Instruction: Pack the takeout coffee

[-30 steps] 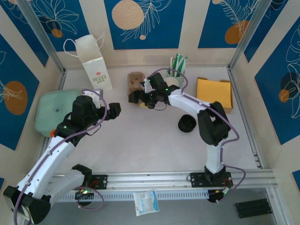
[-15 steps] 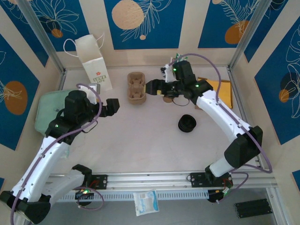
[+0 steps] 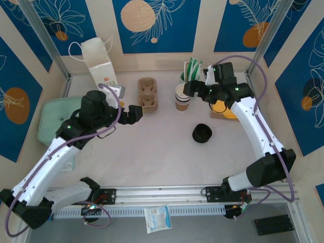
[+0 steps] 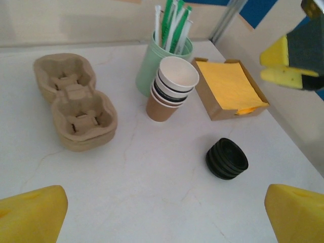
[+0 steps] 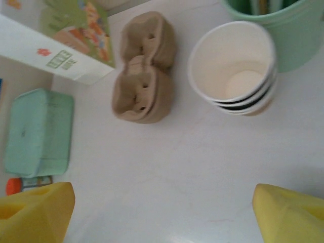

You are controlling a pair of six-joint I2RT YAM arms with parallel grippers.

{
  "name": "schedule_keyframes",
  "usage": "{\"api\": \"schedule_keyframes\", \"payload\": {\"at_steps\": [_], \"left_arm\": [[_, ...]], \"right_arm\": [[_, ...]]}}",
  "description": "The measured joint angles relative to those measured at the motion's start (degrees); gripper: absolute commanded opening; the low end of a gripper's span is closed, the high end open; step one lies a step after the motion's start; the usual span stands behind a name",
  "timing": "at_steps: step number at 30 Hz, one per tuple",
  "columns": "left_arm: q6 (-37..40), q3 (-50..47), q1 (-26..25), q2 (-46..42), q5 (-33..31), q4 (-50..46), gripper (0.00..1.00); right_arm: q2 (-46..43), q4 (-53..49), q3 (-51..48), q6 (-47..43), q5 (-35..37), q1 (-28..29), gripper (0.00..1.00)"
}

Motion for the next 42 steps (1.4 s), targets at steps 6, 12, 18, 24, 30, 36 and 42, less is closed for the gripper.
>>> {"api": "schedule_keyframes", "payload": {"at_steps": [6, 12, 18, 24, 30, 36, 42], "left_arm": [[-0.2, 2.1, -5.7, 8.8, -3.6, 1.8, 0.99], [-1.6, 3.9, -7.3, 18.4, -6.7, 2.2, 0.99], [-2.8, 3.9, -7.7, 24.0, -7.7, 2.6, 0.99], [-3.2, 3.9, -7.7, 24.4, -8.2, 4.5, 0.99], [-3.2, 3.9, -7.7, 24.4, -8.2, 5.2, 0.99], [-3.2, 3.9, -7.7, 24.4, -8.2, 5.4, 0.99], [-3.2, 3.9, -7.7, 24.4, -8.2, 5.4, 0.99]], "right_arm": [[6.2, -4.0, 6.5, -2.4, 3.2, -3.0, 0.85], [17.0, -8.4, 15.7, -4.7, 4.0, -3.3, 0.65], [27.2, -12.2, 23.2, -5.4, 4.3, -3.2, 0.51], [34.1, -15.3, 29.8, -5.8, 4.7, -2.9, 0.45], [38.2, -17.7, 34.8, -6.7, 6.7, -2.0, 0.4], [40.2, -19.1, 36.8, -7.4, 9.0, -1.6, 0.38], [41.5, -20.0, 37.3, -8.1, 10.2, -1.4, 0.3]]}}
